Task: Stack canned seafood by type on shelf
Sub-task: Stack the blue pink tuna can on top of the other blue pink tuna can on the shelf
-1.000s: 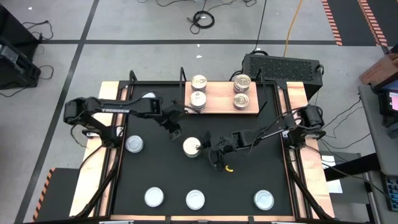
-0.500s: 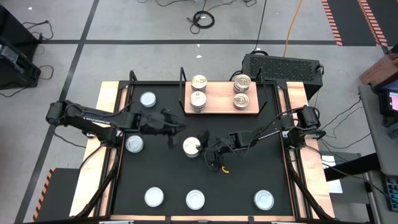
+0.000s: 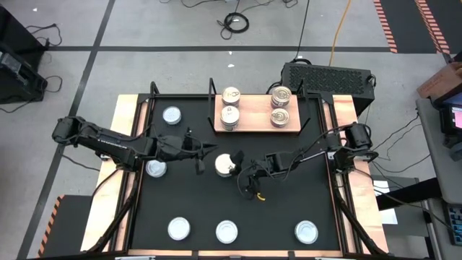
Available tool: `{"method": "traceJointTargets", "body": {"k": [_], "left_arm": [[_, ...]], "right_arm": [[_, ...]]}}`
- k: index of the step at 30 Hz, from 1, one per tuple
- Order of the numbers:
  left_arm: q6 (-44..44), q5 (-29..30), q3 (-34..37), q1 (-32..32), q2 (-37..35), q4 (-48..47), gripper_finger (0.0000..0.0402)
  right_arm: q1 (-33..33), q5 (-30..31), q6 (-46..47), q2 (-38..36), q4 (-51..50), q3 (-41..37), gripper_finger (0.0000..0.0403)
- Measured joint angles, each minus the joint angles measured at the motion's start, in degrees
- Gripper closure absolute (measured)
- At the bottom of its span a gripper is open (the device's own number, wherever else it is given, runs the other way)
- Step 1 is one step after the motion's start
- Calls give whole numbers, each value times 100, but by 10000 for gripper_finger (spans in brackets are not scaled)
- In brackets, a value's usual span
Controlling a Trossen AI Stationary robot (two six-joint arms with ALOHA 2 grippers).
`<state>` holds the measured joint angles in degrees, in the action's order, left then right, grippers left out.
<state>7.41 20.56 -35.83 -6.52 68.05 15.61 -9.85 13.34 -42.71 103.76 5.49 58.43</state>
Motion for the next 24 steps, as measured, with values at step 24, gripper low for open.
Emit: {"method": "traceJointTargets", "body": {"k": [24], "left_arm": [[-331, 596, -7, 0, -823, -811, 356]], "right_arm": [[462, 606, 1082, -1571, -1877, 321, 403]]}}
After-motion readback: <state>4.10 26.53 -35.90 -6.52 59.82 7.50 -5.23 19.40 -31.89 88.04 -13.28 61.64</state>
